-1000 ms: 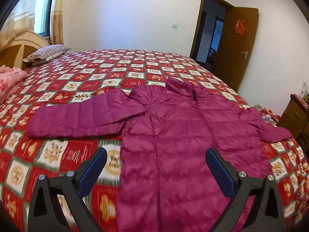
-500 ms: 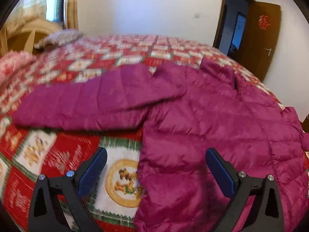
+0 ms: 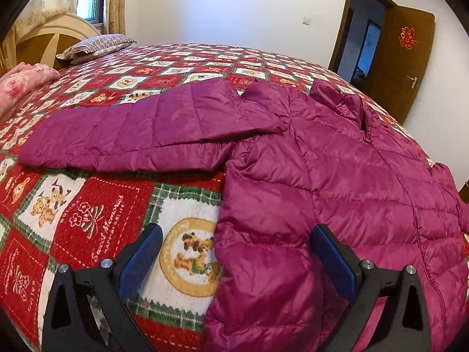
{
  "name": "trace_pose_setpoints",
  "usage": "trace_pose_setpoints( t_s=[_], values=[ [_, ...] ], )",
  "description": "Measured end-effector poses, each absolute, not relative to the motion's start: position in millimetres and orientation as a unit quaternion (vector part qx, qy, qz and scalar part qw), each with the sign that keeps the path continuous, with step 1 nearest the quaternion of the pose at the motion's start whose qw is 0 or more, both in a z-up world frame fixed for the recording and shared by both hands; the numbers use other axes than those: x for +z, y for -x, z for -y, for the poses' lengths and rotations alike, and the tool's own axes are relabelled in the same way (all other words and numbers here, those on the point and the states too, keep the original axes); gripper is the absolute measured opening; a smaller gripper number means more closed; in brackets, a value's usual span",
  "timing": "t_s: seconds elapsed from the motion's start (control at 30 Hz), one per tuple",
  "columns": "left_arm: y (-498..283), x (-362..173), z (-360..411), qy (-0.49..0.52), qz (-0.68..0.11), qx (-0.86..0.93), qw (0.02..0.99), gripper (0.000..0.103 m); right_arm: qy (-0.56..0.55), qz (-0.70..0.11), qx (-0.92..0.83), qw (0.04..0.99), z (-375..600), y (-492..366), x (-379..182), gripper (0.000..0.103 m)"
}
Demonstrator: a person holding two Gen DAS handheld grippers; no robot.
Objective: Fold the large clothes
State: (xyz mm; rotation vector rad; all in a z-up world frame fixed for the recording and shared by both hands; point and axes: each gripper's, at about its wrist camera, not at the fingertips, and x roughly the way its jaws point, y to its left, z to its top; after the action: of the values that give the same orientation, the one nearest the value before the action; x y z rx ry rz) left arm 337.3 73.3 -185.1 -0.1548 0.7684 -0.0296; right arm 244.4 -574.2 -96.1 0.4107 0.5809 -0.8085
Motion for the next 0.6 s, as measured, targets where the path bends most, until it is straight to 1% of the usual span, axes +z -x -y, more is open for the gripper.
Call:
trace_pose_setpoints(
  t_s=[0.1, 0.13, 0.27, 0.4, 0.6],
  values=[
    [-338, -186, -77, 0.089, -0.375, -0.022, 0.922, 0.102, -0.154, -0.251, -0.35, 0.889, 538, -249, -64, 0.012],
    [-338, -186, -79, 0.096, -0.373, -0.026, 0.922, 0.102, -0.133, -0.239, -0.33, 0.903, 517, -250, -48, 0.012],
    [-337, -183, -86, 0.119, -0.37, -0.038, 0.921, 0.102, -0.079, -0.213, -0.254, 0.94, 433, -266, -14, 0.012],
    [-333, -171, -104, 0.15, -0.365, -0.041, 0.918, 0.102, -0.051, -0.21, -0.161, 0.963, 344, -281, -4, 0.012],
    [-319, -152, -145, 0.102, -0.313, 0.023, 0.944, 0.102, -0.003, -0.216, -0.039, 0.976, 225, -298, -13, 0.012]
  ],
)
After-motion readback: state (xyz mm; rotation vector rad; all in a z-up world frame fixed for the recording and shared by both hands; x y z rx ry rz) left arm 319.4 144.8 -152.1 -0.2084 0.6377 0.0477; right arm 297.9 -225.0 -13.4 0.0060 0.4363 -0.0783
